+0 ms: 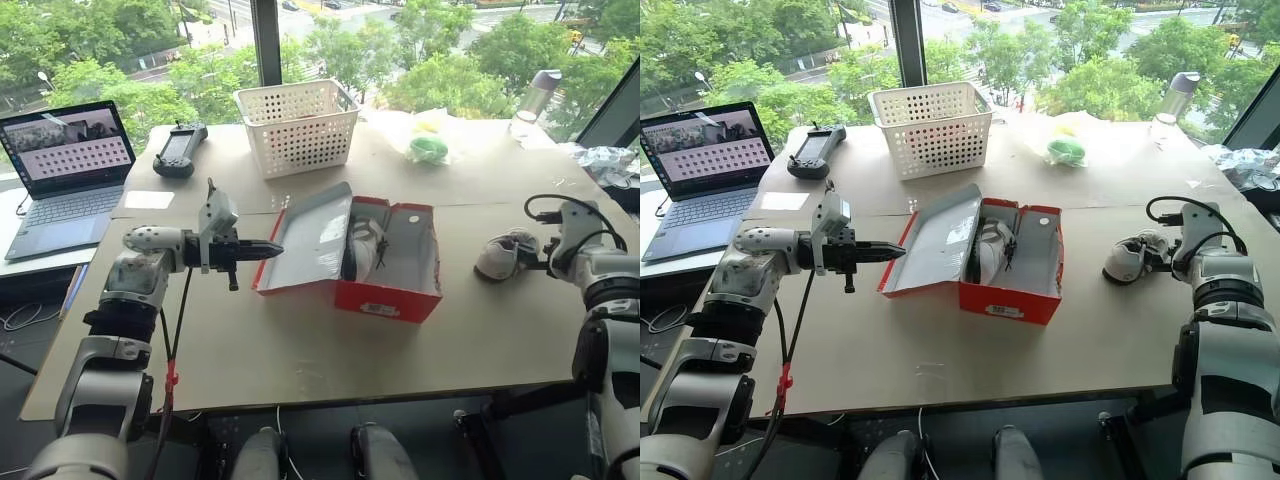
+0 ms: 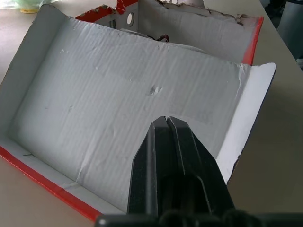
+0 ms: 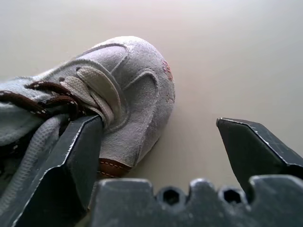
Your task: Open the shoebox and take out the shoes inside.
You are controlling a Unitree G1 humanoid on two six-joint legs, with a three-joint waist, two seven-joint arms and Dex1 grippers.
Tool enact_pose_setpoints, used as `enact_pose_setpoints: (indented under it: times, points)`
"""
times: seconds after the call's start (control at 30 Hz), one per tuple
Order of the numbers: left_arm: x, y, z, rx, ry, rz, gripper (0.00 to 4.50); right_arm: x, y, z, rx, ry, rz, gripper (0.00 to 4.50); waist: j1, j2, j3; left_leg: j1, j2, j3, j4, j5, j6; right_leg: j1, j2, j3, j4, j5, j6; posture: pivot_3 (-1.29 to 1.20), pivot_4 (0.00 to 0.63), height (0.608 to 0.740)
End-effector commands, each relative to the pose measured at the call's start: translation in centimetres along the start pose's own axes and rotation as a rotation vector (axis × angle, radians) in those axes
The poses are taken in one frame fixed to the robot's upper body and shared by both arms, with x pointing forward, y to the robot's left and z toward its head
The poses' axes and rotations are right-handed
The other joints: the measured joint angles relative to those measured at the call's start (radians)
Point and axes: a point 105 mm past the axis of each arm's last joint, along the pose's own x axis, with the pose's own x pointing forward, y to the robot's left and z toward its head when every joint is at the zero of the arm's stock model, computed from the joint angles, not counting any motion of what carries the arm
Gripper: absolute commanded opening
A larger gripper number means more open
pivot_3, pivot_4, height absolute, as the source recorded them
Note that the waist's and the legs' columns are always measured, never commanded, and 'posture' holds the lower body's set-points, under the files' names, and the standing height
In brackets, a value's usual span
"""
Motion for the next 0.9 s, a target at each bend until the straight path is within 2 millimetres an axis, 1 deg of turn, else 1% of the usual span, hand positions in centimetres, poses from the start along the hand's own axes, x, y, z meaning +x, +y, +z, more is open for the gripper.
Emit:
enact_pose_setpoints:
  times: [0.03, 0.1, 0.13, 0.17, 0.2, 0.23, 0.27, 0.3, 0.33, 0.37, 0.47, 0.53, 0.63, 0.8, 0.9]
  points:
    - [-0.6, 0.1, 1.1, 0.039, -0.022, 0.015, 0.0, -3.6, 0.8, 10.0, -0.024, -0.261, 0.099, 4.44, -0.008, 0.002, 0.001, 0.0, 0.0, 0.0, 0.0, 0.0, 0.0, -0.001, 0.001, 0.001, 0.001, 0.0, 0.0, 0.0, 0.15, 0.733]
    - [-0.6, 0.1, 1.1, 0.039, -0.021, 0.015, 0.0, -5.3, 2.3, 11.9, -0.071, -0.291, 0.16, 4.44, -0.007, 0.002, 0.001, 0.0, 0.001, -0.001, -0.001, 0.0, 0.0, -0.001, 0.002, 0.0, 0.002, -0.001, -0.001, 0.0, 0.15, 0.733]
    - [-0.7, 0.0, 1.1, 0.04, -0.02, 0.016, 0.0, -6.2, 3.3, 12.6, -0.093, -0.301, 0.196, 4.44, -0.005, 0.002, 0.001, 0.0, 0.002, -0.001, -0.001, 0.0, 0.0, -0.001, 0.002, -0.002, 0.002, -0.001, -0.002, 0.0, 0.15, 0.733]
    - [-0.7, 0.0, 1.1, 0.04, -0.02, 0.016, 0.0, -6.7, 3.9, 12.7, -0.105, -0.303, 0.216, 4.44, -0.004, 0.002, 0.001, 0.0, 0.003, -0.002, -0.002, 0.0, 0.0, -0.001, 0.003, -0.003, 0.003, -0.002, -0.003, 0.0, 0.15, 0.733]
    - [-0.7, 0.0, 1.0, 0.039, -0.02, 0.017, 0.0, -7.5, 5.0, 13.0, -0.108, -0.308, 0.257, 4.44, -0.003, 0.002, 0.001, 0.0, 0.004, -0.002, -0.002, 0.0, 0.0, -0.001, 0.003, -0.004, 0.003, -0.003, -0.004, 0.0, 0.15, 0.733]
    - [-0.7, 0.0, 1.0, 0.039, -0.019, 0.017, 0.0, -8.6, 7.1, 13.2, -0.104, -0.307, 0.35, 4.44, -0.001, 0.002, 0.001, 0.0, 0.004, -0.002, -0.002, 0.0, 0.0, -0.001, 0.003, -0.005, 0.004, -0.003, -0.005, 0.0, 0.15, 0.733]
    - [-0.7, 0.0, 1.0, 0.037, -0.02, 0.017, 0.0, -9.9, 9.7, 13.1, -0.129, -0.289, 0.459, 4.44, 0.001, 0.002, 0.001, 0.0, 0.004, -0.001, -0.002, 0.0, 0.0, -0.001, 0.003, -0.006, 0.004, -0.003, -0.005, 0.0, 0.15, 0.733]
    - [-0.7, -0.1, 0.9, 0.037, -0.017, 0.016, 0.0, -11.2, 12.5, 12.4, -0.088, -0.241, 0.592, 4.44, 0.001, 0.002, 0.001, 0.0, 0.004, -0.001, -0.002, 0.0, 0.0, -0.002, 0.003, -0.006, 0.004, -0.003, -0.005, 0.0, 0.15, 0.733]
    - [-0.7, -0.1, 0.9, 0.037, -0.016, 0.016, 0.0, -12.2, 14.2, 11.9, -0.063, -0.202, 0.675, 4.44, -0.001, 0.002, 0.001, 0.0, 0.004, -0.002, -0.002, 0.0, 0.0, -0.002, 0.003, -0.005, 0.005, -0.003, -0.005, 0.0, 0.15, 0.733]
    - [-0.7, -0.1, 0.8, 0.038, -0.015, 0.016, 0.0, -12.8, 15.0, 11.5, -0.043, -0.176, 0.714, 4.44, -0.002, 0.002, 0.001, 0.0, 0.005, -0.002, -0.002, 0.0, 0.0, -0.003, 0.003, -0.004, 0.005, -0.003, -0.006, 0.0, 0.15, 0.733]
    - [-0.7, -0.1, 0.8, 0.036, -0.015, 0.015, 0.0, -14.4, 18.6, 8.8, -0.008, -0.038, 0.87, 4.44, 0.01, 0.002, 0.001, -0.001, 0.004, -0.002, 0.0, 0.0, 0.0, -0.002, 0.002, -0.005, 0.006, -0.003, -0.006, 0.0, 0.15, 0.733]
    - [-0.6, -0.1, 0.8, 0.035, -0.015, 0.015, 0.0, -14.7, 19.7, 8.2, 0.01, -0.009, 0.914, 4.44, 0.021, 0.002, 0.001, -0.001, 0.004, -0.001, 0.0, 0.0, 0.0, -0.002, 0.001, -0.007, 0.006, -0.003, -0.006, 0.0, 0.15, 0.733]
    - [-0.5, -0.2, 0.9, 0.036, -0.018, 0.011, 0.0, -14.6, 21.2, 6.6, 0.006, 0.048, 0.963, 4.44, 0.036, 0.002, 0.001, -0.003, 0.003, 0.001, 0.001, 0.0, 0.0, -0.002, 0.0, -0.007, 0.003, -0.002, -0.005, 0.0, 0.15, 0.733]
    - [-0.5, -0.2, 1.0, 0.037, -0.022, 0.011, 0.0, -15.4, 23.3, 3.6, -0.053, 0.138, 1.054, 4.44, 0.034, 0.002, 0.001, -0.006, 0.002, 0.001, 0.001, 0.0, 0.0, -0.002, 0.0, -0.008, 0.0, -0.002, -0.004, 0.0, 0.15, 0.733]
    - [-0.5, -0.2, 1.0, 0.038, -0.025, 0.013, 0.0, -15.6, 23.9, 2.2, -0.084, 0.175, 1.06, 4.44, 0.031, 0.002, 0.001, -0.006, 0.003, 0.0, 0.0, 0.0, 0.0, -0.002, 0.002, -0.009, 0.002, -0.002, -0.004, 0.0, 0.15, 0.733]
